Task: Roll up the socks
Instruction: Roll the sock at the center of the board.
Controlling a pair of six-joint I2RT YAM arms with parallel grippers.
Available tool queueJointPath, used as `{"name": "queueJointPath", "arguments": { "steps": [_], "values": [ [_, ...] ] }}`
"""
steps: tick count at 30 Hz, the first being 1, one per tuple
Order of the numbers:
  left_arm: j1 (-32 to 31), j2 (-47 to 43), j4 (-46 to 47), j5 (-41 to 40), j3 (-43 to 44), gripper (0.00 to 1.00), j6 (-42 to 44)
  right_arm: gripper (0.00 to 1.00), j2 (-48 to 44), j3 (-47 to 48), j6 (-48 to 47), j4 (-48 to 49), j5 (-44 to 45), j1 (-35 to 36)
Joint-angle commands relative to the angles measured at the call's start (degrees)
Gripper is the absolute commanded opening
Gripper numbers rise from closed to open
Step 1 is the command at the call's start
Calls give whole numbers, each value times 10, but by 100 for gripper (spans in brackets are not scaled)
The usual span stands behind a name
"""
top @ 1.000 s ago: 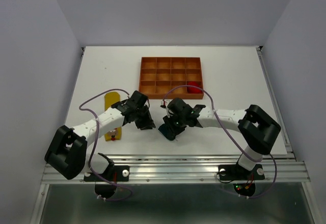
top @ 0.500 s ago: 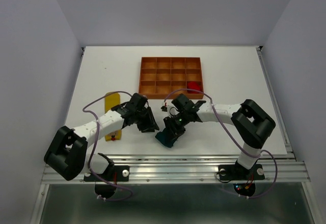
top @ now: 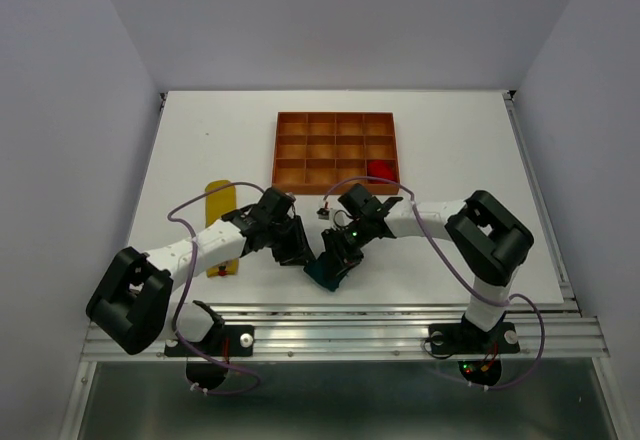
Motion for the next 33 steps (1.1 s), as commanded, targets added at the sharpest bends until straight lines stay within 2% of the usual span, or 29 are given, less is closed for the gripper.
{"name": "queueJointPath", "arguments": {
  "steps": [1, 17, 24, 30, 32, 33],
  "values": [
    [-6, -24, -17, 2, -8, 41, 20, 20, 11, -4, 3, 21, -13, -9],
    [-21, 15, 26, 18, -11, 41, 32, 20, 32, -6, -4, 30, -31, -19],
    [-21, 39, 43, 26, -15, 40, 34, 24, 39, -4, -9, 31, -26, -30],
    [-29, 69, 56, 25, -7, 31, 34, 26, 48, 1, -12, 30, -28, -30],
    [-29, 81, 56, 23, -6, 22, 33, 28, 52, 1, -13, 30, -24, -30],
    [-29, 86, 56, 20, -7, 8, 32, 28, 52, 1, -13, 30, -21, -30]
  ]
}}
